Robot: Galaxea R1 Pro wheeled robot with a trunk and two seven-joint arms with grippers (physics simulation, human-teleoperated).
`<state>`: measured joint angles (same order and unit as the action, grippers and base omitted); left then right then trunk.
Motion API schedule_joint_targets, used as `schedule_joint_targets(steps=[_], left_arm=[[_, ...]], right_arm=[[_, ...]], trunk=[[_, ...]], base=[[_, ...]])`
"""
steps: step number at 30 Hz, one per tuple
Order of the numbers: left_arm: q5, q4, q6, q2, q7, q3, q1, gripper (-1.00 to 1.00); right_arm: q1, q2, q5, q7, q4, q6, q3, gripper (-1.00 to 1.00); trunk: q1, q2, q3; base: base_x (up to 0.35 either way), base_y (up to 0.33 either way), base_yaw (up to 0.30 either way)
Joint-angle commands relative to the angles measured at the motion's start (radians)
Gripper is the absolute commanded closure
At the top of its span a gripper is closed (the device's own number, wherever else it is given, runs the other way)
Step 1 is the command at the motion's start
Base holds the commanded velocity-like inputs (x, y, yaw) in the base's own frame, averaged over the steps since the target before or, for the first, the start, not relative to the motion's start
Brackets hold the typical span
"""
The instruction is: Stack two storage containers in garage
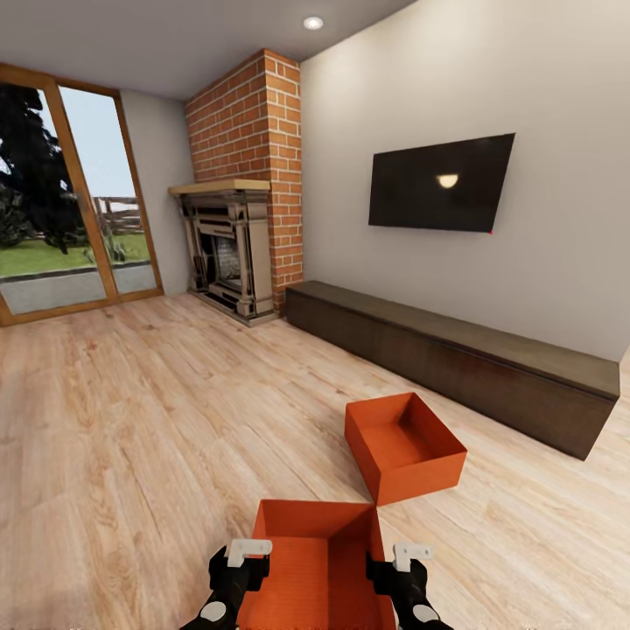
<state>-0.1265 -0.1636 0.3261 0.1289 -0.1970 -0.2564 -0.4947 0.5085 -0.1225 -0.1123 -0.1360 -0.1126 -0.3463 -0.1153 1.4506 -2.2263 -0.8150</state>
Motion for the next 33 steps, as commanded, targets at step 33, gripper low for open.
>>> schedule_joint_targets(steps=[33], left_arm=[[-0.01,0.001,0.004,0.0,-0.005,-0.008,-0.001,-1.0]], right_arm=[[0.001,0.001,-0.01,-0.003,0.001,-0.003,-0.008,-1.0]], trunk=[[0.077,-0.141,-0.064]], base=[[0.0,0.0,0.0]])
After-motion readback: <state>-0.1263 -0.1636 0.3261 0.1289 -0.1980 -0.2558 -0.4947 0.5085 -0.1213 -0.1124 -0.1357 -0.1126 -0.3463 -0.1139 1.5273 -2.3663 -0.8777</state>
